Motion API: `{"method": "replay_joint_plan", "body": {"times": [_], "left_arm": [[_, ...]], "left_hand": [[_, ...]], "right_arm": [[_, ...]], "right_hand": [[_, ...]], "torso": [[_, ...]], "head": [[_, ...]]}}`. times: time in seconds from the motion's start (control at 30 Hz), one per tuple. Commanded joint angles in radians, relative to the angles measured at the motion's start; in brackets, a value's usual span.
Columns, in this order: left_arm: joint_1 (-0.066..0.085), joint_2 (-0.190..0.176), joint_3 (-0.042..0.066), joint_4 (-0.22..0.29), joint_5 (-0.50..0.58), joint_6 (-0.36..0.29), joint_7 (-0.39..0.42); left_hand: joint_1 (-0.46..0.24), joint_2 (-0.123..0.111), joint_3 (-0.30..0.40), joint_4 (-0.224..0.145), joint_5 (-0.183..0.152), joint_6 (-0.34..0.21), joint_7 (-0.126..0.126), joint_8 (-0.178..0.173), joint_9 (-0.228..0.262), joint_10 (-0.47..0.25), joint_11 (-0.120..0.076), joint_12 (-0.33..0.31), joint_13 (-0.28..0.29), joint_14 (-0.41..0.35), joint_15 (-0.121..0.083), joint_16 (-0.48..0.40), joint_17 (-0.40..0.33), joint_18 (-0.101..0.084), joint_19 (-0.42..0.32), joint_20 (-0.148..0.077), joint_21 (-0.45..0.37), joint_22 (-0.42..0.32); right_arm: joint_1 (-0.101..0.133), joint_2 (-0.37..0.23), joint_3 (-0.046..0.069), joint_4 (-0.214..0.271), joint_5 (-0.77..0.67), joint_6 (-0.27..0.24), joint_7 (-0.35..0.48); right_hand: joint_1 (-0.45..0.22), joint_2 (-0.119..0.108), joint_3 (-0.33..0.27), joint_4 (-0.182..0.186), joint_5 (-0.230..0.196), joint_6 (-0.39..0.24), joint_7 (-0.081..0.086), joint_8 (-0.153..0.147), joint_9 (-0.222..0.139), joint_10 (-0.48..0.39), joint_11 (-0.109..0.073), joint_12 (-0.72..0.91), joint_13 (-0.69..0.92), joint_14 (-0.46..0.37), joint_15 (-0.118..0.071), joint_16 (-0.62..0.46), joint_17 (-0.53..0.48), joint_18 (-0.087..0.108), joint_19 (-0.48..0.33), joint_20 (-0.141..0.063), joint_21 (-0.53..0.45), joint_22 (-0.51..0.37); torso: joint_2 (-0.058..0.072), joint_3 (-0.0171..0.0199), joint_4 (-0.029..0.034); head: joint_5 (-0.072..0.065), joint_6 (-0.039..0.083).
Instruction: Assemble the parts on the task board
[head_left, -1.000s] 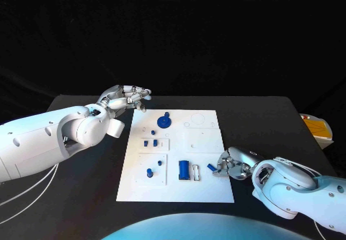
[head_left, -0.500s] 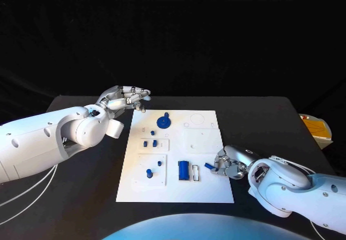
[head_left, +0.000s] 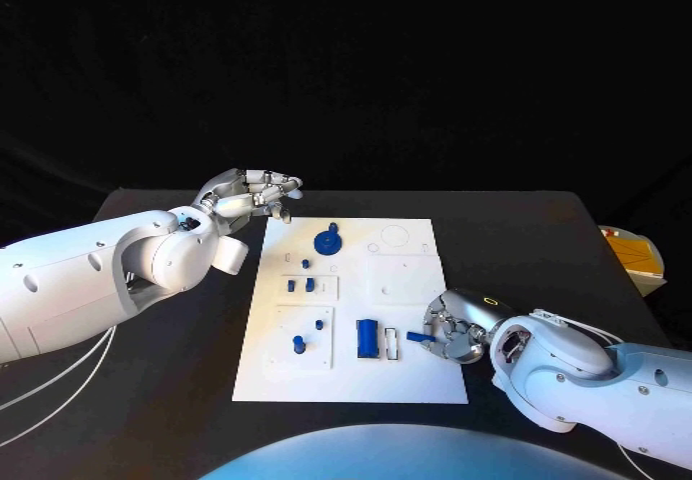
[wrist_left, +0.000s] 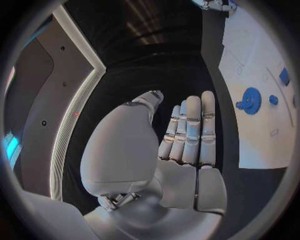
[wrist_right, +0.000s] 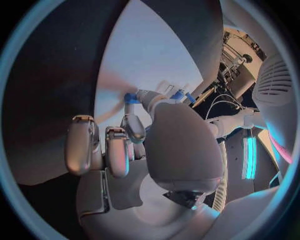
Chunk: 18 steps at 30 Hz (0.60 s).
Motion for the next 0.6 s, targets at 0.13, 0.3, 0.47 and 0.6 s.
{"method": "replay_joint_plan", "body": {"times": [0.13,0.3,0.47,0.6], "left_arm": [[0.001,0.002,0.001,0.003,0.005,0.014,0.002],[0.001,0.001,0.001,0.003,0.005,0.014,0.000],[0.001,0.001,0.001,0.003,0.005,0.013,-0.001],[0.001,0.000,0.001,0.004,0.005,0.014,-0.003]], "left_hand": [[0.005,0.005,-0.004,0.000,0.006,-0.007,-0.001,0.003,0.001,-0.006,0.000,0.004,0.002,-0.009,-0.001,0.006,-0.001,0.013,0.006,-0.002,-0.006,-0.002],[0.007,0.005,-0.005,0.000,0.006,-0.010,0.001,0.002,0.000,-0.007,0.001,0.005,0.002,-0.009,0.000,0.007,-0.001,0.013,0.006,-0.002,-0.007,-0.002],[0.008,0.005,-0.005,0.000,0.006,-0.012,0.002,0.001,0.000,-0.007,0.001,0.006,0.002,-0.010,0.000,0.007,-0.001,0.013,0.007,-0.002,-0.007,-0.002],[0.008,0.005,-0.005,0.000,0.006,-0.013,0.002,0.001,0.000,-0.007,0.001,0.006,0.002,-0.010,0.000,0.007,-0.001,0.013,0.007,-0.002,-0.007,-0.002]], "right_arm": [[-0.007,0.013,-0.007,-0.006,-0.093,0.096,-0.024],[-0.007,0.020,-0.007,-0.007,-0.144,0.109,-0.025],[-0.007,0.020,-0.007,-0.003,-0.164,0.078,-0.025],[-0.005,0.008,-0.007,0.014,-0.143,0.028,-0.024]], "right_hand": [[-0.027,-0.008,0.122,-0.132,0.004,-0.002,0.006,0.000,0.001,-0.004,0.004,-0.005,-0.001,0.084,0.009,0.004,0.152,-0.012,0.002,0.001,-0.006,0.174],[-0.032,-0.014,0.135,-0.156,0.000,0.000,0.008,-0.002,0.000,-0.005,0.005,-0.005,0.000,0.084,0.010,0.004,0.153,-0.013,0.003,0.002,-0.004,0.176],[-0.043,-0.004,0.152,-0.183,0.036,0.013,0.007,0.004,0.003,0.008,0.004,0.015,0.017,0.086,0.010,0.006,0.160,-0.016,0.009,0.001,0.012,0.182],[-0.065,0.007,0.155,-0.196,0.072,0.017,0.003,0.012,0.011,0.021,0.000,0.030,0.028,0.088,0.007,0.009,0.169,-0.019,0.017,0.000,0.028,0.188]], "torso": [[0.000,-0.0001,-0.0002],[0.000,-0.0003,-0.0002],[0.000,-0.0004,0.0009],[0.000,-0.0001,0.0003]], "head": [[-0.002,-0.003],[-0.001,-0.004],[0.000,-0.004],[0.001,-0.005]]}}
